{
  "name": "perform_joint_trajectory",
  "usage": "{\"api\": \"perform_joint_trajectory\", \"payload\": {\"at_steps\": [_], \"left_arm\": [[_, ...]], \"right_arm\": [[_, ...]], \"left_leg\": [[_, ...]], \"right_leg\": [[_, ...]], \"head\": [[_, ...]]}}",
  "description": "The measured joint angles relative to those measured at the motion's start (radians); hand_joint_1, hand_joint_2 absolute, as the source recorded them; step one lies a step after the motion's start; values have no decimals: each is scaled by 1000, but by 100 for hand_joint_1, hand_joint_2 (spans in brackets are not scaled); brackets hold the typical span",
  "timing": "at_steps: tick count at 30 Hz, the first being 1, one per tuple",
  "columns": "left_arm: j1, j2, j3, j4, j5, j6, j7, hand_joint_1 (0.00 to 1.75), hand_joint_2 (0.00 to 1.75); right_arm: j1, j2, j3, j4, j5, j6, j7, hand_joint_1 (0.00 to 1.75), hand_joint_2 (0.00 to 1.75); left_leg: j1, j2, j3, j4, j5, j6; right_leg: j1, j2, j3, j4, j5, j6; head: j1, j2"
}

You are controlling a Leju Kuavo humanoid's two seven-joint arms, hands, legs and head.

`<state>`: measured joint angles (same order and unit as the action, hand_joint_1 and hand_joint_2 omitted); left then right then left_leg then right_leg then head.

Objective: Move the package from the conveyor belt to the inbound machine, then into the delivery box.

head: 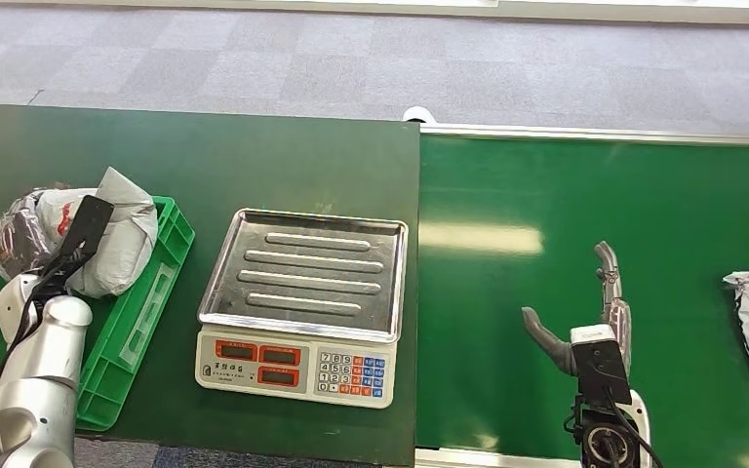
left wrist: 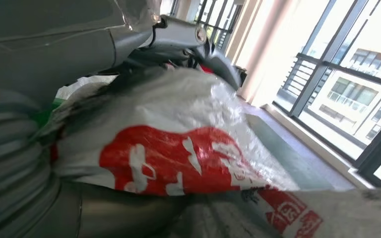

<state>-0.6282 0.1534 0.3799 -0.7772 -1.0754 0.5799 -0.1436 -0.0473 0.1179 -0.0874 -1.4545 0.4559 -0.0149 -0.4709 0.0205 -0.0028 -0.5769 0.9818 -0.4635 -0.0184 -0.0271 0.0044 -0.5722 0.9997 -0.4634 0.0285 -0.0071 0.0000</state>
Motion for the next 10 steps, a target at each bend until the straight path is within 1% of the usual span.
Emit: {"api": "perform_joint_trajectory", "payload": {"at_steps": [3, 10], "left_arm": [[-1, 0, 0, 1, 8, 21, -15, 0, 175], [-2, 0, 0, 2, 12, 26, -19, 0, 175]], "right_arm": [[0, 0, 0, 0, 0, 0, 1, 0, 175], [0, 0, 0, 1, 0, 0, 1, 0, 175]], "left_leg": [[0, 0, 0, 0, 0, 0], [0, 0, 0, 0, 0, 0]], "right_leg": [[0, 0, 0, 0, 0, 0], [0, 0, 0, 0, 0, 0]], "head": [[0, 0], [0, 0]]}}
